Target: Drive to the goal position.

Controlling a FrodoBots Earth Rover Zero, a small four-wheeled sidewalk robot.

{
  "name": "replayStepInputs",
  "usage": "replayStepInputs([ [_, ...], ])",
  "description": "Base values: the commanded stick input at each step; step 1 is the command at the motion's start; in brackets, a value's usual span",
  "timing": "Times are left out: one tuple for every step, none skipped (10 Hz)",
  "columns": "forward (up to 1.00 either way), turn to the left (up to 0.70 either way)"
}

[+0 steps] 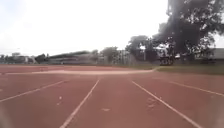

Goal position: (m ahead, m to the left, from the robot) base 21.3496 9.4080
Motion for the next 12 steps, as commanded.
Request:
replayStepInputs([
  [0.45, 0.00],
  [0.45, 0.00],
  [0.45, 0.00],
  [0.45, 0.00],
  [0.45, 0.00],
  [0.45, 0.00],
  [0.45, 0.00],
  [0.45, 0.00],
  [0.45, 0.00],
  [0.45, 0.00],
  [0.45, 0.00],
  [0.45, 0.00],
])
